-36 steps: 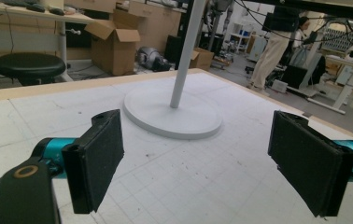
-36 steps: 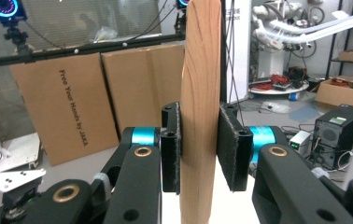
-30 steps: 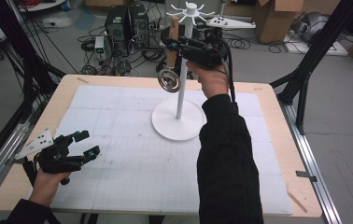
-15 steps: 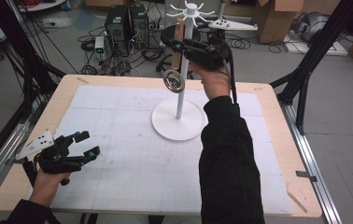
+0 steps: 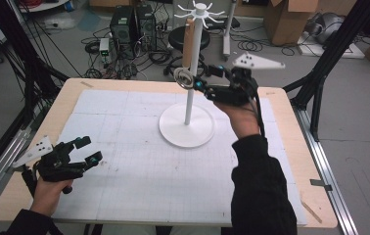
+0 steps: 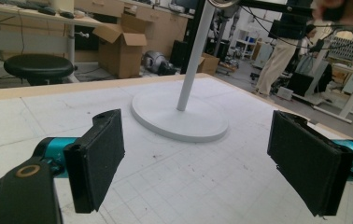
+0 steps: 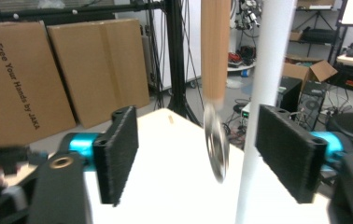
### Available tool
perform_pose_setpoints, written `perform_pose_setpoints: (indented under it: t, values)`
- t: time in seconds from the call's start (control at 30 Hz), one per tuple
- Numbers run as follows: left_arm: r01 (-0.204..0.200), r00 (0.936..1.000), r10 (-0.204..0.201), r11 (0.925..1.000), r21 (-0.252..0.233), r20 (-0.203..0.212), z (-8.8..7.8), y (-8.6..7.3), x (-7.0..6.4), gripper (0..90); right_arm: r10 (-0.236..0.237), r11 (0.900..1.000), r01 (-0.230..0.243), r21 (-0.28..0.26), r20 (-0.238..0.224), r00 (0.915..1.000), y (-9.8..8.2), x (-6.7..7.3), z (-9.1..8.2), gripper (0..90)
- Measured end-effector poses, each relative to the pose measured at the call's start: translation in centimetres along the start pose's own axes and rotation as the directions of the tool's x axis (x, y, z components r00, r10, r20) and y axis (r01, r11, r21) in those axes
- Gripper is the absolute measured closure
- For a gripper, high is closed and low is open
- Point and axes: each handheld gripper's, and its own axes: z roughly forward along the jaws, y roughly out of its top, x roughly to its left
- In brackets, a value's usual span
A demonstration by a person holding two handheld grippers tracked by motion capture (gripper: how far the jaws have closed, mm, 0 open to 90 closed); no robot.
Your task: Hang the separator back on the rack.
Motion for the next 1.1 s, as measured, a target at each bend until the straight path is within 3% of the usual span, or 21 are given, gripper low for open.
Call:
perform_pose_setpoints:
  t: [0.1, 0.2, 0.33, 0.57, 0.83, 1.1]
  values:
    - [0.005, 1.0000, -0.005, 0.9998, -0.021, -0.002, 0.0, -0.1, 0.1, 17.3, -0.016, 1.000, 0.015, 0.025, 0.035, 0.9993, -2.9, 0.4, -1.6, 20.1]
    - [-0.004, 0.9999, 0.003, 0.9995, -0.030, -0.013, -0.1, -0.1, 0.1, 17.1, -0.032, 0.998, 0.029, 0.047, 0.074, 0.9967, -6.0, 0.5, -3.3, 20.0]
    - [-0.005, 0.9997, 0.004, 0.9994, -0.033, -0.024, -0.2, -0.2, 0.0, 16.6, -0.014, 0.996, 0.003, 0.090, 0.121, 0.9925, -11.1, 0.6, -6.0, 18.1]
    - [-0.008, 0.9995, 0.006, 0.9990, -0.045, -0.032, -0.2, -0.2, -0.2, 16.3, 0.003, 0.996, -0.017, 0.083, 0.162, 0.9867, -16.3, 1.6, -10.5, 17.9]
    - [-0.009, 0.9991, 0.006, 0.9980, -0.063, -0.042, -0.3, -0.1, -0.4, 16.4, 0.025, 0.997, -0.039, 0.065, 0.197, 0.9800, -18.4, 1.8, -13.4, 17.9]
    - [-0.017, 0.9992, 0.015, 0.9989, -0.044, -0.036, -0.1, -0.2, -0.6, 16.5, 0.034, 0.997, -0.047, 0.057, 0.212, 0.9766, -18.8, 1.5, -13.6, 17.9]
